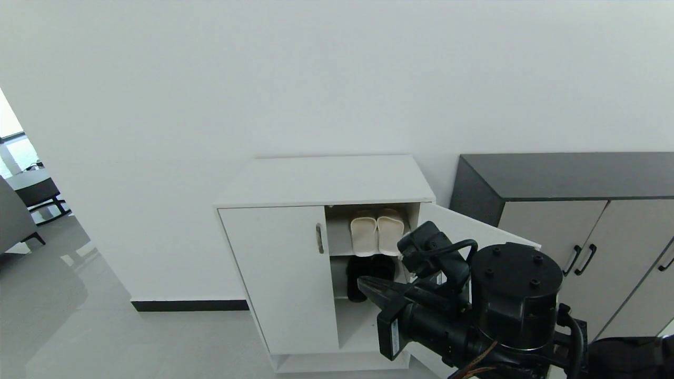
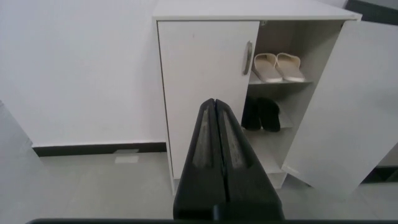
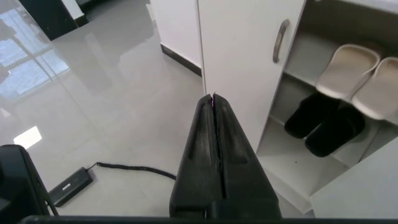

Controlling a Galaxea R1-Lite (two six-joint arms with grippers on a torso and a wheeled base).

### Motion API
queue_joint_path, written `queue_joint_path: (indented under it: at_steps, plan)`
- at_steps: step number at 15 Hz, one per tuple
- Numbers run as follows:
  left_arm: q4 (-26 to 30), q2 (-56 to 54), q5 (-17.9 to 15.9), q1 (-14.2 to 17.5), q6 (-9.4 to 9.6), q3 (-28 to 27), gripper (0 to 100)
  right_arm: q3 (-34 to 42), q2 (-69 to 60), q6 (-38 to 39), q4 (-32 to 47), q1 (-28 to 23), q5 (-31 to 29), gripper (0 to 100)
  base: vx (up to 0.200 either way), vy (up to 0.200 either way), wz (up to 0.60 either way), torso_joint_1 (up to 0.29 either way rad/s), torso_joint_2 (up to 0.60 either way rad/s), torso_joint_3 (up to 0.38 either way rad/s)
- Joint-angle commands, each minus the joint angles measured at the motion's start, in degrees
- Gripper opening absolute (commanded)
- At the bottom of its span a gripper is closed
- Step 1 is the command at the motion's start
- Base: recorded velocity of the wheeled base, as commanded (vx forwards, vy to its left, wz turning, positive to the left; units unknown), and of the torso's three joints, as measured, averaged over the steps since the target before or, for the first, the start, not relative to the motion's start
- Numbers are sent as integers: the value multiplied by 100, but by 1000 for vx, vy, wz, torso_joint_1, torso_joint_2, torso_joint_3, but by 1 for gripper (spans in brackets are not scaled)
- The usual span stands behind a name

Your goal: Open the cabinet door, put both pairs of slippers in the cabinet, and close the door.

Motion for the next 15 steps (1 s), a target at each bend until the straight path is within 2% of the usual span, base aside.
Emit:
queue_joint_path:
  at_steps: [1,8,12,14,15]
  plan:
    - [0,7,1,-1,-1,0,0,2,17,2,-3,1,1,0,0,0,0,286,-583,-320]
    - [0,7,9,-1,-1,0,0,204,70,-60,-249,1,27,0,0,0,0,233,-485,-253]
    - [0,7,9,-1,8,0,0,582,694,-368,-1752,1,106,0,0,0,0,27,-49,-23]
    - [0,7,9,-1,8,0,0,600,773,-464,-1822,-8,89,0,0,0,0,0,0,0]
    - [0,7,9,-1,-1,0,0,608,773,-491,-1822,-8,89,0,-200,0,0,7,2,2]
